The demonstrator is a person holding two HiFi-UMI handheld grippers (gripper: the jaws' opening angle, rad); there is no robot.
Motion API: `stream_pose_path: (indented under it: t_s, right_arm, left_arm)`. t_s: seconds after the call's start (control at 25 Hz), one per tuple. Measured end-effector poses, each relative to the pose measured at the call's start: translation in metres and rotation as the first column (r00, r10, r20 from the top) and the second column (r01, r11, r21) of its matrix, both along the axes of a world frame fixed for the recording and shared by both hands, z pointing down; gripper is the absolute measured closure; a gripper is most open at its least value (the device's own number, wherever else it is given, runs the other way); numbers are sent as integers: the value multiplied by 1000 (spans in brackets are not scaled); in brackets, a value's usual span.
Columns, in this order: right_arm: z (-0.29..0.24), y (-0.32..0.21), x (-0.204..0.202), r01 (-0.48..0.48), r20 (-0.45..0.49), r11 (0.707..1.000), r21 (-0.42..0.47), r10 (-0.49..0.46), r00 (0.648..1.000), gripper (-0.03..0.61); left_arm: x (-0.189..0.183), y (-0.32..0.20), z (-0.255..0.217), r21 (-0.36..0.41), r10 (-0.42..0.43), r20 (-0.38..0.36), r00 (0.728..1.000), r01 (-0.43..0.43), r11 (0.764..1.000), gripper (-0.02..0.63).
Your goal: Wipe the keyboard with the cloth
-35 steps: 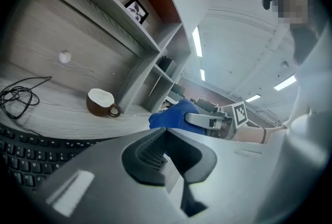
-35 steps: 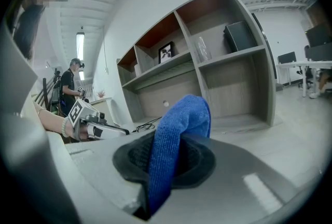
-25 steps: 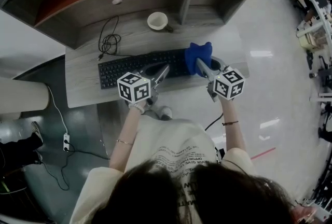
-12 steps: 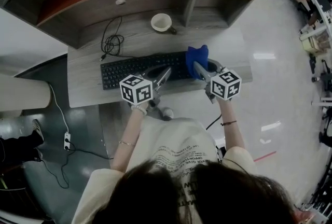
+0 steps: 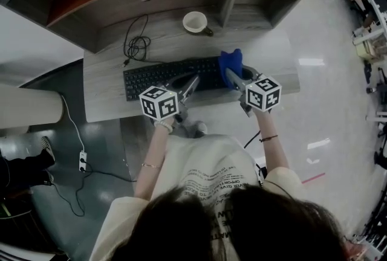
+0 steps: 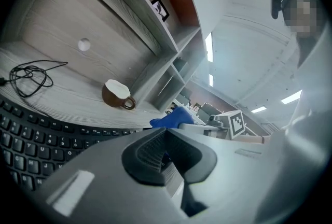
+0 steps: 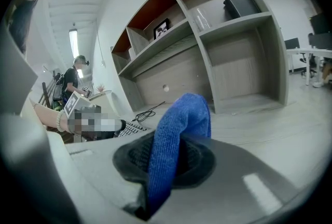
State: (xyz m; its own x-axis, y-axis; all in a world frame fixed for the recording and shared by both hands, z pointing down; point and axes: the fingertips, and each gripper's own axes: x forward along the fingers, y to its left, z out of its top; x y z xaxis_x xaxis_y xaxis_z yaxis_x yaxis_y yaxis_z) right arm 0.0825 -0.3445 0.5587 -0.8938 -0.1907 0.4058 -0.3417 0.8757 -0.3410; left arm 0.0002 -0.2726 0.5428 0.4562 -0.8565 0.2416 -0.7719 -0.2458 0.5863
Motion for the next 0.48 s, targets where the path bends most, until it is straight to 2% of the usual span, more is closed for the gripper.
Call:
stream_pose_path:
  t_s: [0.48]
  right_arm:
    - [2, 11, -15, -74, -15, 997, -18, 74, 997, 526]
  left_arm:
    - [-24, 24, 5, -35, 24, -18, 1000, -25, 999, 617]
